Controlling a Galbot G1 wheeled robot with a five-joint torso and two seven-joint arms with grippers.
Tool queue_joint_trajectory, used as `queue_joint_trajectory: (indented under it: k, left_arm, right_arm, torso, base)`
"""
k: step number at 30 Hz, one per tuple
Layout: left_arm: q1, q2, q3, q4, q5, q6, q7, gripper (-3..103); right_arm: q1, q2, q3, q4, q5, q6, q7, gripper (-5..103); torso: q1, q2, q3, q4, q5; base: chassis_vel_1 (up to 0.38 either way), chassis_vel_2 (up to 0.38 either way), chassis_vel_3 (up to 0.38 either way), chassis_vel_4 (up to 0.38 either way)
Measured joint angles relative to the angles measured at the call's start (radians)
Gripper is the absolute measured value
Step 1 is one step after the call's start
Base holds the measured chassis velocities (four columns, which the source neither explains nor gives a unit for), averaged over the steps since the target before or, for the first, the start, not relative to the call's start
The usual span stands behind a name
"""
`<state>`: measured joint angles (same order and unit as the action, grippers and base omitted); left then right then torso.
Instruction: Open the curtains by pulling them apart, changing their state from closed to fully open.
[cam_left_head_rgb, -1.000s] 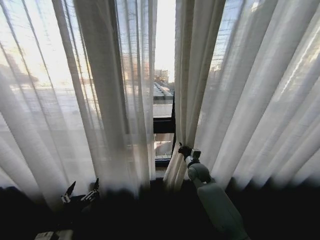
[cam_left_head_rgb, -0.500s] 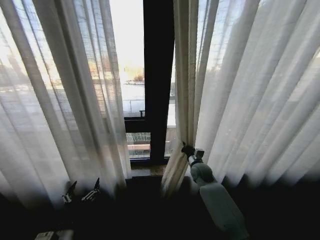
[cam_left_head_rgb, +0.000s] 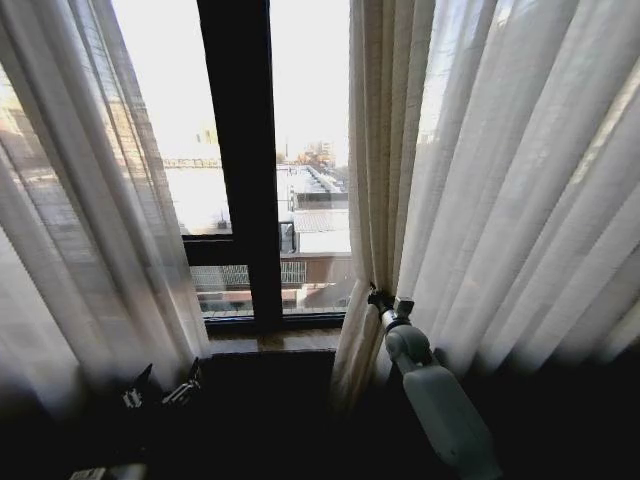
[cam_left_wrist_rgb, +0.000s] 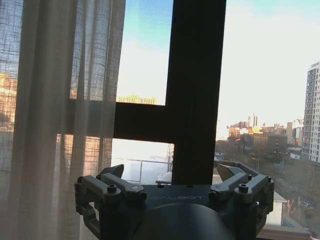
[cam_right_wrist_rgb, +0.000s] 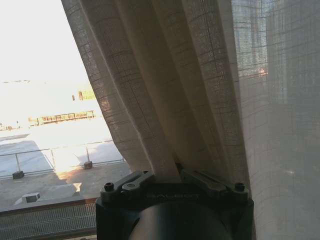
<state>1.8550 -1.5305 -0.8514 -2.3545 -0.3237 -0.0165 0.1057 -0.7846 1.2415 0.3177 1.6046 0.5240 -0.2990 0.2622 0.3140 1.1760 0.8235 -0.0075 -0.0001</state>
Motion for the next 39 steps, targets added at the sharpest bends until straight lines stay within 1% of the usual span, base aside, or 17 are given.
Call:
queue_joint_trajectory:
  k: [6, 11, 15, 17, 25, 26, 34, 39]
  left_arm:
    - [0.003, -0.001, 0.002, -0.002, 0.002, 0.000, 0.000, 100]
    - [0.005, -0.001, 0.003, -0.002, 0.003, -0.001, 0.001, 100]
    - [0.005, 0.001, 0.001, -0.005, 0.003, -0.002, 0.001, 100]
    - [0.004, 0.001, 0.000, -0.005, 0.002, -0.003, 0.001, 100]
    - [0.006, -0.002, 0.002, -0.001, 0.002, -0.010, 0.001, 100]
    - [0.007, -0.002, 0.002, 0.000, 0.002, -0.012, 0.001, 100]
    - [0.007, -0.001, 0.003, 0.002, 0.002, -0.013, 0.002, 100]
    - [0.007, -0.001, 0.003, 0.001, 0.001, -0.013, 0.002, 100]
  right_arm:
    - [-0.001, -0.001, 0.008, 0.000, 0.001, 0.000, 0.000, 0]
    - [-0.007, -0.001, 0.013, 0.000, 0.001, 0.000, 0.000, 0]
    - [-0.013, -0.003, 0.014, 0.005, 0.001, 0.001, 0.000, 0]
    - [-0.013, -0.003, 0.014, 0.006, 0.001, 0.001, 0.000, 0]
    - [-0.009, -0.004, 0.016, 0.006, 0.003, 0.001, 0.000, 0]
    - [-0.010, -0.004, 0.018, 0.006, 0.003, 0.001, 0.000, 0]
    - [-0.016, -0.009, 0.022, 0.010, 0.005, 0.001, 0.000, 0]
    - [-0.020, -0.009, 0.025, 0.014, 0.005, 0.001, 0.000, 0]
  torso:
    - [0.000, 0.000, 0.000, -0.0001, 0.0006]
    - [0.000, 0.000, 0.000, -0.0001, -0.0003]
    - [0.000, 0.000, 0.000, -0.0003, 0.0009]
    - [0.000, 0.000, 0.000, -0.0001, 0.0001]
    - [0.000, 0.000, 0.000, -0.0001, 0.0006]
    - [0.000, 0.000, 0.000, -0.0001, 0.0001]
    - [0.000, 0.000, 0.000, -0.0001, 0.0005]
    - [0.000, 0.000, 0.000, -0.0001, 0.0000]
  base:
    - [-0.363, -0.349, 0.354, 0.356]
    - [-0.374, -0.380, 0.392, 0.366]
    - [-0.317, -0.341, 0.315, 0.339]
    - [-0.375, -0.349, 0.364, 0.352]
    - [-0.345, -0.363, 0.362, 0.354]
    - [-0.353, -0.367, 0.371, 0.366]
    - [-0.357, -0.353, 0.348, 0.358]
    - [-0.354, -0.375, 0.357, 0.356]
